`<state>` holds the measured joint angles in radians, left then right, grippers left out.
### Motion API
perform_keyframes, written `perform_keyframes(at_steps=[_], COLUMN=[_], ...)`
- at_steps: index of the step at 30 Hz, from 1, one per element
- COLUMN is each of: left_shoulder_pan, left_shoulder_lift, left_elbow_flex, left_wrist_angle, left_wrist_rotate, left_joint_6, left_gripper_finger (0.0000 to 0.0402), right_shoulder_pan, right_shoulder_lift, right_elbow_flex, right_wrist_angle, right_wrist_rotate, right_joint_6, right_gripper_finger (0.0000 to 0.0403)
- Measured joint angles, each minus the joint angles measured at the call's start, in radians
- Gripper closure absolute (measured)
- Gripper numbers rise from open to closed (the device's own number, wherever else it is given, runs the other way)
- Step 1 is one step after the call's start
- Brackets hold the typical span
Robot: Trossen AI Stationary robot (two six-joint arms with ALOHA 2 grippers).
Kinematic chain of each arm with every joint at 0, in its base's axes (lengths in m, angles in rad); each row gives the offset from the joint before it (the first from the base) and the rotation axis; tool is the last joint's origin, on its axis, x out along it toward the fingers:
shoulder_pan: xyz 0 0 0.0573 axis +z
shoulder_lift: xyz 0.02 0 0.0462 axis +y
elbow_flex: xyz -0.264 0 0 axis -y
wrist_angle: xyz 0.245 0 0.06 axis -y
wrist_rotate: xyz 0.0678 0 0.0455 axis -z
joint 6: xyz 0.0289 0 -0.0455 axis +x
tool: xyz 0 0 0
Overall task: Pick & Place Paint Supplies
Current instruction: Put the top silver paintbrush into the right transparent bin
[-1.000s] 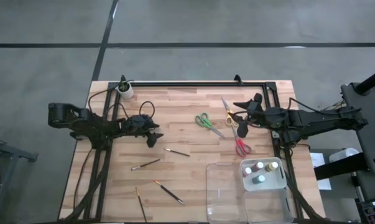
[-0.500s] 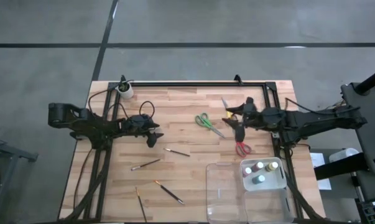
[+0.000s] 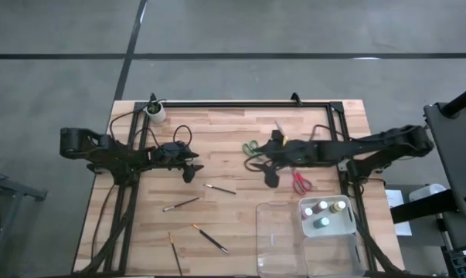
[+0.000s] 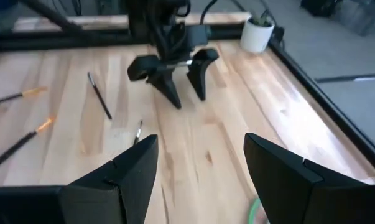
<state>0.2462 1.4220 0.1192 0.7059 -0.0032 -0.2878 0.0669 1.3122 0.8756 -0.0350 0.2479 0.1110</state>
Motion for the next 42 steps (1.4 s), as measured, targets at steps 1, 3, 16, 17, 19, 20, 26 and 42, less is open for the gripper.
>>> perform_keyframes(at_steps=[1, 3, 16, 17, 19, 20, 26, 42], left_shoulder_pan=[0.000, 0.000, 0.000, 0.000, 0.000, 0.000, 0.000, 0.000], left_shoulder_lift=[0.000, 0.000, -0.001, -0.001, -0.002, -0.002, -0.002, -0.002], left_elbow_flex=[0.000, 0.000, 0.001, 0.000, 0.000, 0.000, 0.000, 0.000], left_wrist_angle=[0.000, -0.001, 0.048, 0.049, 0.054, 0.053, 0.053, 0.052], left_wrist_rotate=[0.000, 0.000, -0.005, -0.005, -0.007, -0.007, -0.006, -0.004], left_joint_6=[0.000, 0.000, 0.060, 0.059, 0.053, 0.045, 0.029, 0.026], left_gripper_finger=[0.0098, 0.0098, 0.0098, 0.0098, 0.0098, 0.0098, 0.0098, 0.0098], right_shoulder_pan=[0.000, -0.001, -0.004, -0.004, -0.005, -0.004, 0.002, 0.007], right_shoulder_lift=[0.028, 0.077, 0.342, 0.366, 0.406, 0.424, 0.520, 0.702], right_elbow_flex=[0.024, 0.069, 0.322, 0.333, 0.353, 0.360, 0.404, 0.480], right_wrist_angle=[-0.016, -0.045, -0.166, -0.173, -0.176, -0.174, -0.169, -0.163], right_wrist_rotate=[-0.008, -0.021, -0.170, -0.170, -0.170, -0.171, -0.178, -0.194], right_joint_6=[-0.003, 0.001, 0.073, 0.078, 0.078, 0.079, 0.118, 0.172], right_gripper_finger=[0.0168, 0.0168, 0.0168, 0.0168, 0.0168, 0.0168, 0.0168, 0.0168])
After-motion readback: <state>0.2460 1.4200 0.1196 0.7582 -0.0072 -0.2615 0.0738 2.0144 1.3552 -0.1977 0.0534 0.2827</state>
